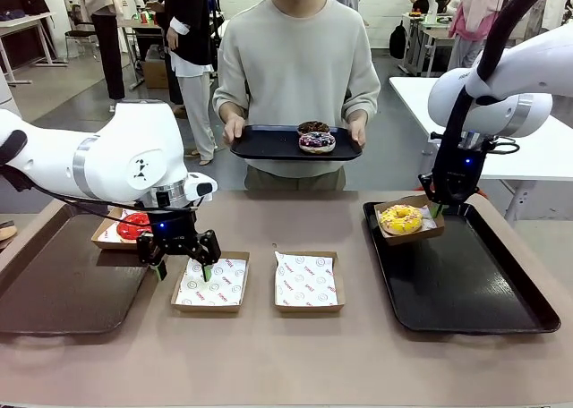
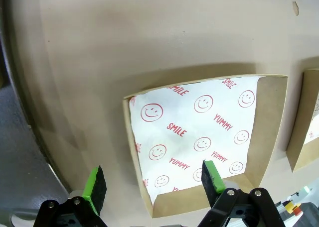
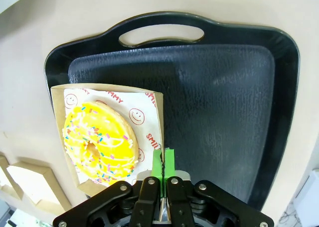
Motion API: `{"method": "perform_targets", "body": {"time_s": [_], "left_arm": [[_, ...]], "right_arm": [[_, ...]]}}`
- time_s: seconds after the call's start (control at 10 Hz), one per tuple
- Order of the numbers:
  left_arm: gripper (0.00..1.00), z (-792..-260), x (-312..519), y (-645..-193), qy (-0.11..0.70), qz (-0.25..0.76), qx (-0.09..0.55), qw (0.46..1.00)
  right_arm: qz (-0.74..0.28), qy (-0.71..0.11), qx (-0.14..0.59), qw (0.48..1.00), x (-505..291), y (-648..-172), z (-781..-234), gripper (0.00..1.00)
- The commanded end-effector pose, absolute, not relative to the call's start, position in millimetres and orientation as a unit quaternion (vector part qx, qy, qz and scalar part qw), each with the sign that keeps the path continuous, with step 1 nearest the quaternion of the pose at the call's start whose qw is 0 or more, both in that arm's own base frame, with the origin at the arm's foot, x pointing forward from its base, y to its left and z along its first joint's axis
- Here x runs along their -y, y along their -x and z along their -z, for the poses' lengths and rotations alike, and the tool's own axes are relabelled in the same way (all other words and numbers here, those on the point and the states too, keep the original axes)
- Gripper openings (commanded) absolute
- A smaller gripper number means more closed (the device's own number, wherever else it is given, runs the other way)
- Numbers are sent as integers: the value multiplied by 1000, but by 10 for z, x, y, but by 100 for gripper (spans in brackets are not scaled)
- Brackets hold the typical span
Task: Individually package the donuts and arrange them on the tray.
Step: Place the picked Paper togo box on the Handle tray while simultaneously picking up another Paper togo box from the table with the other hand.
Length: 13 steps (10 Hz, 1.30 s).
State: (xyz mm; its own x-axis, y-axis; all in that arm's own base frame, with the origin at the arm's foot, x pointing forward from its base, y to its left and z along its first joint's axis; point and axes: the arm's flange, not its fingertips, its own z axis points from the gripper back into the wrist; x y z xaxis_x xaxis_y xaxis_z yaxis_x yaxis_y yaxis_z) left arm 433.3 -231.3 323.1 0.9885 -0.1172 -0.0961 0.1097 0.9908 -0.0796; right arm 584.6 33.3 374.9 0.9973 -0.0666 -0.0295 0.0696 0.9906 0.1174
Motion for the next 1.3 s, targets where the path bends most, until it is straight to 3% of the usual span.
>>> {"method": "perform_targets", "body": {"time_s": [0.0,1.2], "left_arm": [[100,-3175,2411,-4320,13,46,-36,998],[100,-3100,2278,-4414,-2,-17,2,1000]], "right_arm": [[43,-45,-6,998,-352,-5980,-3708,1],[46,-20,3,999,-493,-6285,-3622,1]]}}
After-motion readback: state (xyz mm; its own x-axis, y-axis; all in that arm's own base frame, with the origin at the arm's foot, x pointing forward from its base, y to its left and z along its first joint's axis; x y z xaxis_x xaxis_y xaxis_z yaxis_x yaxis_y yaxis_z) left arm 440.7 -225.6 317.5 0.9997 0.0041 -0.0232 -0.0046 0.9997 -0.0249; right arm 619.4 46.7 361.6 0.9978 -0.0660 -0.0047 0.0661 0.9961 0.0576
